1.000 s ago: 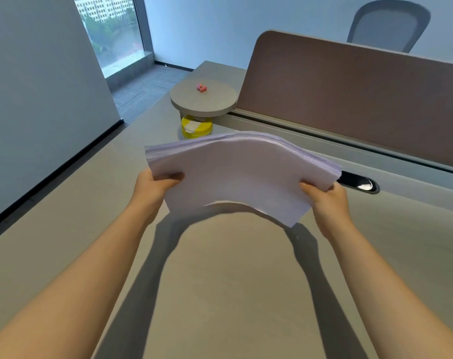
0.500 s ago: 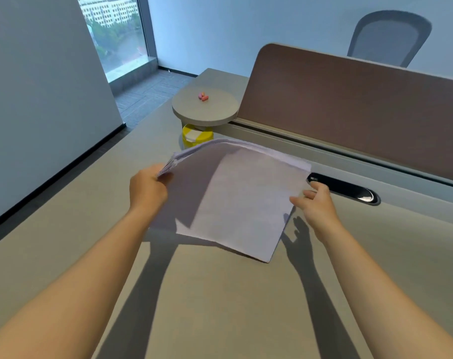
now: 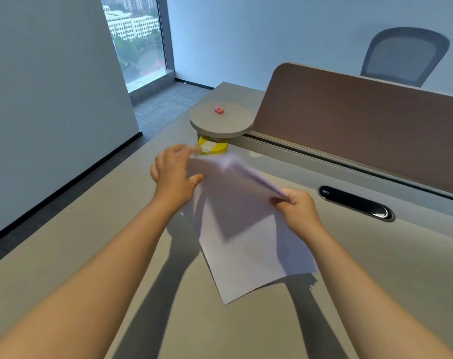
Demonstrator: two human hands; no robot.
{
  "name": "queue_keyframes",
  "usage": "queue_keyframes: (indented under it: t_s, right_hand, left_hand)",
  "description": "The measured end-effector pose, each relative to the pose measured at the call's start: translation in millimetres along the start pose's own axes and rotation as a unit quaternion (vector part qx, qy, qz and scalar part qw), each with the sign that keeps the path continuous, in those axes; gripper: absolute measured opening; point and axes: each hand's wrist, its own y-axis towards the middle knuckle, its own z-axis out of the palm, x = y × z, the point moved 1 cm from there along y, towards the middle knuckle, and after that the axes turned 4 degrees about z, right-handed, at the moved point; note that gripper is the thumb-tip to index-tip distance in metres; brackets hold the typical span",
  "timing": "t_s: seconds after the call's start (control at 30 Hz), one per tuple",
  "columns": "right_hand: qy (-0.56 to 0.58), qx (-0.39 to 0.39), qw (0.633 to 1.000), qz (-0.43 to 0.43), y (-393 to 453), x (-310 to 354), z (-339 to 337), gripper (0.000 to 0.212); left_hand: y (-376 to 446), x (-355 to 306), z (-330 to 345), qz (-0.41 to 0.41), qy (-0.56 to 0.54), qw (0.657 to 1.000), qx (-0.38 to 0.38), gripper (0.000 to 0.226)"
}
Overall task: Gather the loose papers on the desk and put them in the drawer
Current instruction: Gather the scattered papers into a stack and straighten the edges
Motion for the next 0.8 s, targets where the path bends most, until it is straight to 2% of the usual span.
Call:
queue_keyframes:
  t_s: [0.07,0.13,0.17,0.23,0.27,0.33,0.4,0.47,0.53,0.6,0.67,0.73,0.8]
  right_hand:
    - [0.074,-0.027,0.997,0.025,-0.6,-1.9,-3.1,0.015]
    - [0.175,-0.035,0.981,0.074,-2.5,-0.4,-6.8,0.021]
    - [0.213,-0.038,0.971,0.099,-3.6,-0.2,-7.0,0.027]
    - [0.247,-0.041,0.960,0.128,-5.2,0.5,-5.7,0.032]
    - [0.252,-0.038,0.957,0.138,-5.8,0.0,-4.7,0.032]
    - [0.251,-0.025,0.956,0.150,-5.8,-2.1,-2.1,0.032]
    - [0.231,-0.017,0.962,0.146,-5.4,-5.0,-1.5,0.035]
    - [0.184,-0.035,0.972,0.144,-2.5,-9.7,-4.2,0.052]
    - [0.118,-0.076,0.980,0.143,-1.3,-10.6,-10.0,0.080]
    - [0.072,-0.095,0.987,0.108,-1.8,-7.6,-13.3,0.091]
    - [0.060,-0.068,0.994,0.063,-2.9,-4.0,-13.9,0.079]
    - [0.069,-0.024,0.997,0.028,-6.4,0.8,-13.9,0.046]
    - [0.077,-0.017,0.997,0.025,-11.4,1.2,-15.2,0.026]
  left_hand:
    - [-7.7,9.8,1.6,-0.122,-0.050,0.991,0.000,0.088]
    - [-16.2,14.0,2.0,-0.220,-0.169,0.960,0.035,0.105]
    - [-20.8,14.1,2.7,-0.247,-0.240,0.936,0.070,0.100]
    - [-29.6,10.6,6.7,-0.266,-0.333,0.892,0.151,0.070]
    - [-32.5,9.1,8.8,-0.269,-0.349,0.882,0.165,0.054]
    - [-31.8,9.7,11.0,-0.270,-0.339,0.890,0.144,0.039]
    - [-26.3,11.2,9.0,-0.240,-0.262,0.929,0.107,0.033]
    - [-19.2,10.9,4.2,-0.162,-0.121,0.975,0.093,0.024]
    - [-13.6,7.1,0.4,-0.069,-0.014,0.993,0.098,0.019]
    - [-10.9,0.6,-0.5,-0.002,0.066,0.992,0.107,0.020]
    - [-10.8,-5.8,0.6,0.048,0.112,0.986,0.113,0.022]
    - [-12.1,-9.8,3.0,0.078,0.125,0.982,0.120,0.021]
    - [-13.7,-7.0,5.3,0.071,0.127,0.983,0.116,0.020]
